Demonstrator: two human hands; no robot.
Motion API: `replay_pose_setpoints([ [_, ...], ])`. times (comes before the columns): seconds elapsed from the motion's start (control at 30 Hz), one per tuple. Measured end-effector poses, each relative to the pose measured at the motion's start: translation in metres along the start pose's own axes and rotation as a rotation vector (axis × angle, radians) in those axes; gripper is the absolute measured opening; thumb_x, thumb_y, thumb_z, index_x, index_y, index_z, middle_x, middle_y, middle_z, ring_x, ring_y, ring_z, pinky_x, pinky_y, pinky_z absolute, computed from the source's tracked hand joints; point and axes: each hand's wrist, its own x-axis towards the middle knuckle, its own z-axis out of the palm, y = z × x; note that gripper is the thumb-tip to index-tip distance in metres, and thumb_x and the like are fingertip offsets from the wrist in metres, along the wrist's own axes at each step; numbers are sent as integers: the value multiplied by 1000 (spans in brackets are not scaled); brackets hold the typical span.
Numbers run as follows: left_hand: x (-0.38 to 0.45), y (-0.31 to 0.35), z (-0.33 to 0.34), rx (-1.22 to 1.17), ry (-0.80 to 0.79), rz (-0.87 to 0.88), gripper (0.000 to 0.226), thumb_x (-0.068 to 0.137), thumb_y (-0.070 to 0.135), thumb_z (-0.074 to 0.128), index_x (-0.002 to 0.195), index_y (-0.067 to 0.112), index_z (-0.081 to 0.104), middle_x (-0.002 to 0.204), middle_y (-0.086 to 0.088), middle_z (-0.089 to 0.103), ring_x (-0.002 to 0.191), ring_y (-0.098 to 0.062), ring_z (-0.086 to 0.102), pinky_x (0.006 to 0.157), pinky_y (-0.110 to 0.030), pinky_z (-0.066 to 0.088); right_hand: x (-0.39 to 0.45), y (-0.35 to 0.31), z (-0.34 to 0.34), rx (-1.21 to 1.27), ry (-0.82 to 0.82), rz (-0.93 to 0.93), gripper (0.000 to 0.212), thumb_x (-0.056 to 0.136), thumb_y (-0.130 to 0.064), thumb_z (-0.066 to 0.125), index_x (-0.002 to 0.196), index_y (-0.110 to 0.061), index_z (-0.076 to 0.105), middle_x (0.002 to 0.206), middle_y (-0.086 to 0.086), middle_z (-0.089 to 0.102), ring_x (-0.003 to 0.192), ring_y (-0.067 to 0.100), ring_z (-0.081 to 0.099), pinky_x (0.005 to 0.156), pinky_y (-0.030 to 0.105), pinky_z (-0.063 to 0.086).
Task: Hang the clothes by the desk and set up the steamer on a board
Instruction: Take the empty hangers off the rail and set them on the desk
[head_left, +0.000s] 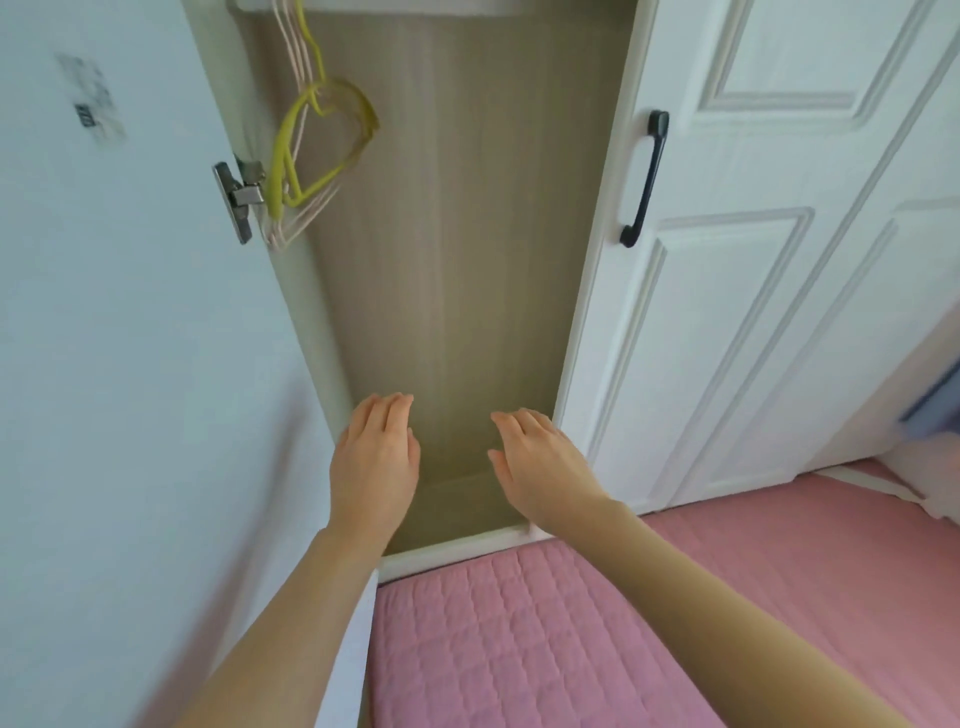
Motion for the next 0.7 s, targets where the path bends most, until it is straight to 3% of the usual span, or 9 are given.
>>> replay_pose_setpoints([
  [0.57, 192, -9, -65, 67, 377, 12, 42, 71, -8, 63, 113, -2, 59, 111, -17, 63, 115, -37, 55, 93, -41, 49, 192, -24, -89, 77, 196, -119, 39, 97, -19, 42, 134, -4, 43, 127, 14, 55, 120, 31, 46, 94, 37, 44],
  [0.7, 233, -12, -83, 102, 399, -27, 39, 74, -6, 61, 113, -4, 58, 111, -19, 62, 119, -39, 51, 98, -44, 44, 222, -29, -108, 88, 216, -144, 35, 98, -19, 43, 128, -2, 47, 125, 16, 56, 119, 31, 47, 91, 38, 46],
])
